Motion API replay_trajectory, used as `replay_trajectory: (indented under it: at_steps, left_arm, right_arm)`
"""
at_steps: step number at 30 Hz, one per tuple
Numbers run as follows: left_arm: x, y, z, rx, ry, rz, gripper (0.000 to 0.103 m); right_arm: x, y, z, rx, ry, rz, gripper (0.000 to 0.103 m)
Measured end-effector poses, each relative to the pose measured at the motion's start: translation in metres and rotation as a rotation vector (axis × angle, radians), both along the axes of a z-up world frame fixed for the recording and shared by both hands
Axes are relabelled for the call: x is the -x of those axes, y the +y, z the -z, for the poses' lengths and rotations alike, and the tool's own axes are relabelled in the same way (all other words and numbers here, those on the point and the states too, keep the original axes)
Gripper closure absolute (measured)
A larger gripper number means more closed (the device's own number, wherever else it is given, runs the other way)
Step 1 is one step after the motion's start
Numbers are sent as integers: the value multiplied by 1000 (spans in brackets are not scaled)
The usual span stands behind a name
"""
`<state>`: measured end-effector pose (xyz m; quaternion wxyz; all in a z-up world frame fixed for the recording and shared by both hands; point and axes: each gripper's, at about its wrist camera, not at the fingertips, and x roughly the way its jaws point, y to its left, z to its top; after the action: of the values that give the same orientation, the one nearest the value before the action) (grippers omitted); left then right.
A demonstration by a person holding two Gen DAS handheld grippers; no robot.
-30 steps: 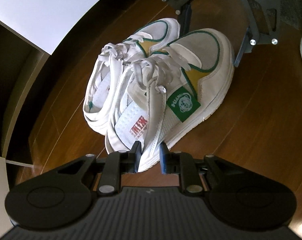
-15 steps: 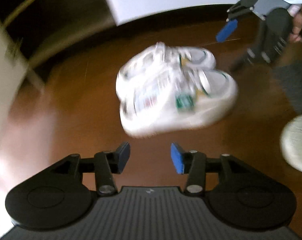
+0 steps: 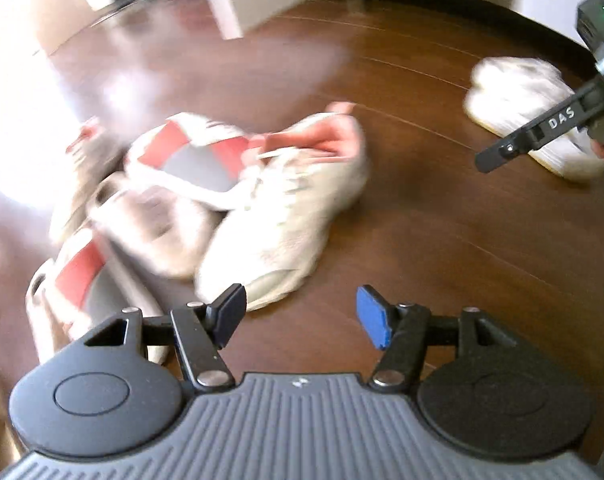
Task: Organize scattered shoes
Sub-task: 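Grasp the pink-lined white mesh sneaker with the right tool, then carry the pink-lined sneaker with the right tool and place it beside the white pair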
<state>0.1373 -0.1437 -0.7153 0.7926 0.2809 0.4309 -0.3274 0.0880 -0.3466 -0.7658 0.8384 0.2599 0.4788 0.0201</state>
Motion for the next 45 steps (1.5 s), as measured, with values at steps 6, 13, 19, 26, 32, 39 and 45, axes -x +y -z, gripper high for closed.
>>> replay_trajectory:
  at_steps: [6, 13, 19, 26, 32, 39, 45]
  left_arm:
    - [-15, 16, -3, 46, 9, -102, 39]
    - [0, 30, -7, 35, -9, -91, 38]
    - [7, 30, -9, 3, -42, -71, 36]
    - [18, 9, -3, 35, 38, 25, 36]
    - [44, -24, 17, 31, 138, 181, 36]
    - [64, -33, 37, 54, 232, 336, 36]
    - [59, -64, 59, -17, 242, 509, 37]
  right_arm:
    - [-79, 36, -2, 79, -16, 112, 55]
    - [-130, 52, 49, 99, 128, 218, 56]
    - [-127, 54, 41, 200, 22, -225, 73]
    - [-103, 44, 13, 269, -47, -807, 73]
    - [-76, 28, 0, 442, -3, -781, 32]
    - [36, -7, -13, 219, -79, -305, 12]
    - [109, 28, 23, 368, -30, -373, 9]
